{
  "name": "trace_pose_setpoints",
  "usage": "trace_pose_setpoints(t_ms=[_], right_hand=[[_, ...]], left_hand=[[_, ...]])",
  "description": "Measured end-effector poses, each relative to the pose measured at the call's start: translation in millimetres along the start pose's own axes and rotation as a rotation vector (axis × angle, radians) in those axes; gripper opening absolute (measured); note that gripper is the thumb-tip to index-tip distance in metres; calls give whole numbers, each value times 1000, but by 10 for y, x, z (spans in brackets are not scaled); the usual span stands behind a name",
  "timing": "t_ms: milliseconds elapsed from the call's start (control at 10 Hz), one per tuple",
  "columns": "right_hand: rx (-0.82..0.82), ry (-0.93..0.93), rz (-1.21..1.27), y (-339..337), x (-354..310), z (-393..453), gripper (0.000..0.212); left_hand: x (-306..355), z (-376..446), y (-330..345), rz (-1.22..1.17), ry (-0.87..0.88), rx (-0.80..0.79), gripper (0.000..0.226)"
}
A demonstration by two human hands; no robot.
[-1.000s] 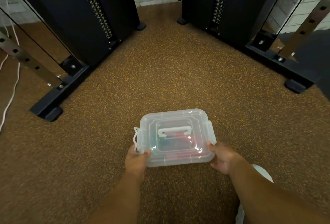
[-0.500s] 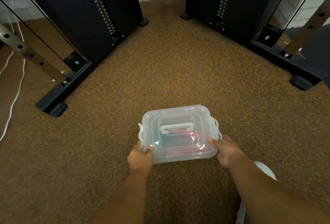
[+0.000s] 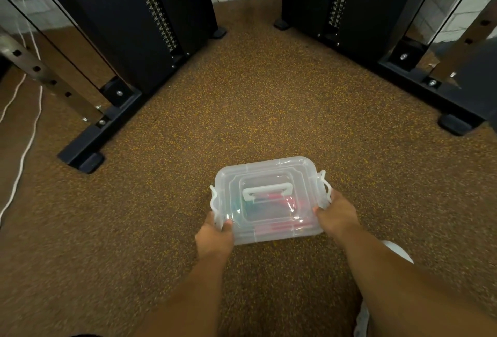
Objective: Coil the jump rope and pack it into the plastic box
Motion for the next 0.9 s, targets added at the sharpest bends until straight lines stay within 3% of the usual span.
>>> trace_pose_setpoints(t_ms=[200,600,700,800,900], right_hand=[[-25,11,-211,-33,-30,-35,46],[-26,-65,-297,31,16,-88,54],[-143,-29,-329,69,-3,-69,68],[-328,-1,-279,-12,42,-158,66],[-475,-51,-388,-227,-85,-442,45]], left_hand=[[-9,7,34,158,24,-64,61],[-54,95,72,233,74,-114,66],[-8,162,62,253,82,-167,69],[6,164,11,299,86,-228,75],[73,91,-64,294,145,-259,82]])
Point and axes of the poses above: each hand's wrist, its own z-axis towards the middle knuckle, its own y-axis out of the palm, x = y × z, the point moved 7 cm from there along z, towards the middle knuckle, and after that the axes turned 8 degrees about -y, right-handed, at the moved point
